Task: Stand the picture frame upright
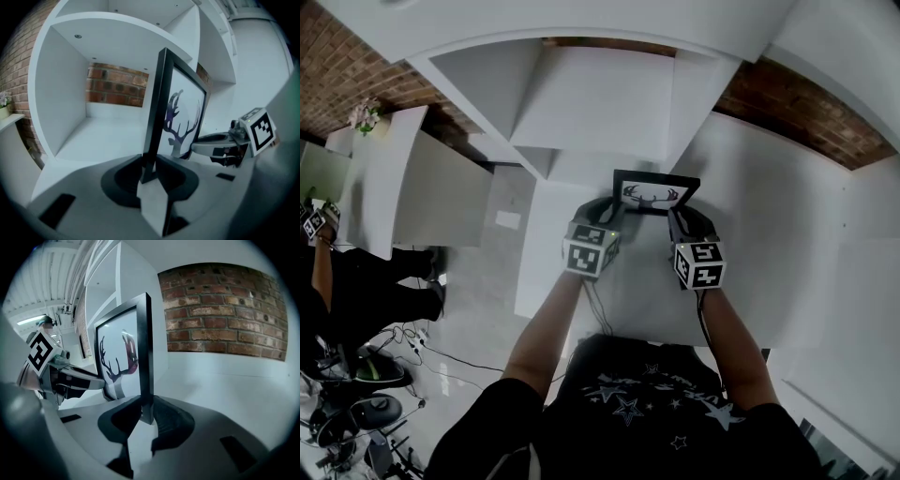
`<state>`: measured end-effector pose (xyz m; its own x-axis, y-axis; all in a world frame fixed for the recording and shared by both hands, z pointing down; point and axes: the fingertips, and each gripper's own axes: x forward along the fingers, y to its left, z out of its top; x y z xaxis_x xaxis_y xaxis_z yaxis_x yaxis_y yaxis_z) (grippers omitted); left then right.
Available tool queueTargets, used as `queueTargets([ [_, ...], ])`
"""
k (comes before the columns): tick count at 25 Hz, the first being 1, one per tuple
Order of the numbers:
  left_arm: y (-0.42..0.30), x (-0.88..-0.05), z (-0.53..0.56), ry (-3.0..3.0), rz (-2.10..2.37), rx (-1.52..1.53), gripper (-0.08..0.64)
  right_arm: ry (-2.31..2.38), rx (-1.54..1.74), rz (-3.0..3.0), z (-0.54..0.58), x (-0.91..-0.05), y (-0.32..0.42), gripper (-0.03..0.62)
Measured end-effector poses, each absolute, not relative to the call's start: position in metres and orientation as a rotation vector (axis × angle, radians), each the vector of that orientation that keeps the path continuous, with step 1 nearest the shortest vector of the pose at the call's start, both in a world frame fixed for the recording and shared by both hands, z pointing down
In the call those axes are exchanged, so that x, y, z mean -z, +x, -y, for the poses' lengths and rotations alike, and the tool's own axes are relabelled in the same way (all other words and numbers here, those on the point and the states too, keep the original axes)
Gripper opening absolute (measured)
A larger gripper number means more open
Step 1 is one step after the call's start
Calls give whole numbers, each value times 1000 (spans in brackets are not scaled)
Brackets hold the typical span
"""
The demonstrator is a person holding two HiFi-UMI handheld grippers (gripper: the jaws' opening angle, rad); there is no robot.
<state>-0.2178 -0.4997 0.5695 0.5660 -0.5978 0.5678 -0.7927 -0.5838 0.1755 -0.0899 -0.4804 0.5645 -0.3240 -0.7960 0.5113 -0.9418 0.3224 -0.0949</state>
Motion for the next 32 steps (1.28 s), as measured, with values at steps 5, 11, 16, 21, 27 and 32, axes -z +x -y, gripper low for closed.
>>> queueTargets([
  [5,-222,-574,502,2352,1151,-641,94,1556,-533,2218,482,-568,-93,87],
  [11,-222,-576,504,2356,1150,-639,94,1588,-543,2223,481,-568,-93,87],
  [16,-221,-576,504,2368,1151,-617,94,1587,-540,2218,479,-568,-92,87],
  [21,-222,-577,502,2355,1137,-617,97,1587,-557,2200,476,-571,-94,97],
  [27,-226,-576,491,2304,1143,-601,153,1581,-578,2197,466,-571,-89,110],
  [32,-226,-565,474,2281,1191,-575,167,1567,-555,2223,455,-563,-81,110],
])
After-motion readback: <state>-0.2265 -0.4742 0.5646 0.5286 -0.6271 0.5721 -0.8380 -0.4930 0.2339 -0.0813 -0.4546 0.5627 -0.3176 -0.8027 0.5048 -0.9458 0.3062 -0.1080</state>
